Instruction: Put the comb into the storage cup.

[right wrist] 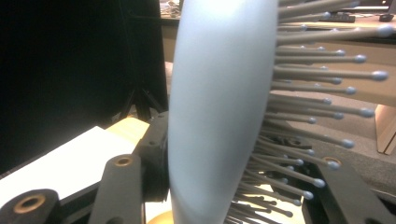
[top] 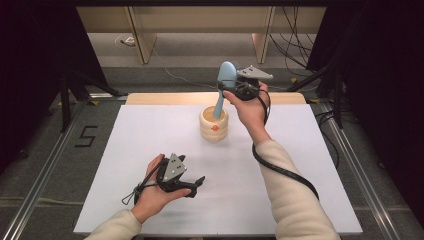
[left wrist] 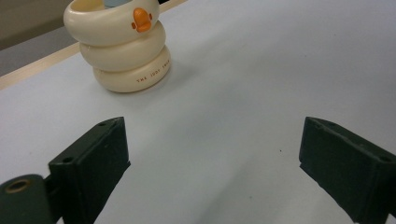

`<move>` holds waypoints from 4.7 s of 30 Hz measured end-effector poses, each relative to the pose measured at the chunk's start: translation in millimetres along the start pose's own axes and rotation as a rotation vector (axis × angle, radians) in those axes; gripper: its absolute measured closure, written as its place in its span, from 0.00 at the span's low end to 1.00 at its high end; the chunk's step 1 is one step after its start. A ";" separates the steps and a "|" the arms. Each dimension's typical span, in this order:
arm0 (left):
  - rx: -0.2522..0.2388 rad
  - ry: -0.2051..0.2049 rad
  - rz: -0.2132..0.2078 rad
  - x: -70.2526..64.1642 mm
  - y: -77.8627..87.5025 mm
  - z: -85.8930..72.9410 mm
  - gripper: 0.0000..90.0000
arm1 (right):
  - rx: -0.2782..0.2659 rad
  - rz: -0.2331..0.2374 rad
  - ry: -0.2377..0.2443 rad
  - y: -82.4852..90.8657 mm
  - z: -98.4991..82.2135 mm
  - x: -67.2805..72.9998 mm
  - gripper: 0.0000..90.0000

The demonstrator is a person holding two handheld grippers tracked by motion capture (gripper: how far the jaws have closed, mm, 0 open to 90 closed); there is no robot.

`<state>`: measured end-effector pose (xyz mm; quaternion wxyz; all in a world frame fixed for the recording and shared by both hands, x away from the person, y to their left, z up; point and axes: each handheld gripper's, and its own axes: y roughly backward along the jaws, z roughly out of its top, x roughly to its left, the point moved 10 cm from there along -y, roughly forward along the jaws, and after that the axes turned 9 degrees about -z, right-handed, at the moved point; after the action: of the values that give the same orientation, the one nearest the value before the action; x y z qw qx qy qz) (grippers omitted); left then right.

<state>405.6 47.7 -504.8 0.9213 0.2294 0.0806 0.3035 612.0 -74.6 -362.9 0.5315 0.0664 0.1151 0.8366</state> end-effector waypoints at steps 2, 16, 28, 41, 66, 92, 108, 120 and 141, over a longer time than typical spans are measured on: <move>0.000 0.001 0.000 0.1 0.0 0.0 0.08 | 0.000 0.000 0.001 -0.8 -0.2 0.2 0.56; 0.001 -0.003 0.000 -0.5 -0.2 0.1 0.08 | 0.001 -0.004 -0.001 -5.4 -1.8 0.8 0.56; 0.002 -0.004 -0.002 -0.7 -0.1 0.0 0.09 | 0.018 -0.010 -0.006 -10.3 -8.3 0.5 0.56; 0.002 -0.004 -0.003 -0.9 -0.1 -0.1 0.09 | 0.033 -0.012 -0.007 -14.7 -15.3 0.8 0.55; 0.003 -0.004 -0.003 -1.0 -0.3 -0.2 0.09 | 0.059 -0.010 -0.010 -20.6 -26.3 2.7 0.55; 0.003 -0.004 -0.003 -1.1 -0.4 -0.3 0.09 | 0.081 -0.013 -0.005 -26.9 -39.7 5.8 0.55; 0.005 -0.004 -0.003 -0.9 -0.5 -0.6 0.09 | 0.100 -0.015 0.005 -30.4 -47.8 7.3 0.55; 0.006 -0.004 -0.002 -0.8 -0.5 -0.9 0.09 | 0.104 -0.017 0.004 -31.7 -49.8 8.0 0.55; 0.003 0.000 -0.006 -1.6 -1.2 -0.7 0.09 | 0.127 -0.019 0.006 -36.3 -58.6 8.1 0.55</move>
<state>404.7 46.2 -505.9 0.9219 0.2304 0.0818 0.3005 626.6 -59.6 -429.0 0.5338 0.0965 0.1704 0.8226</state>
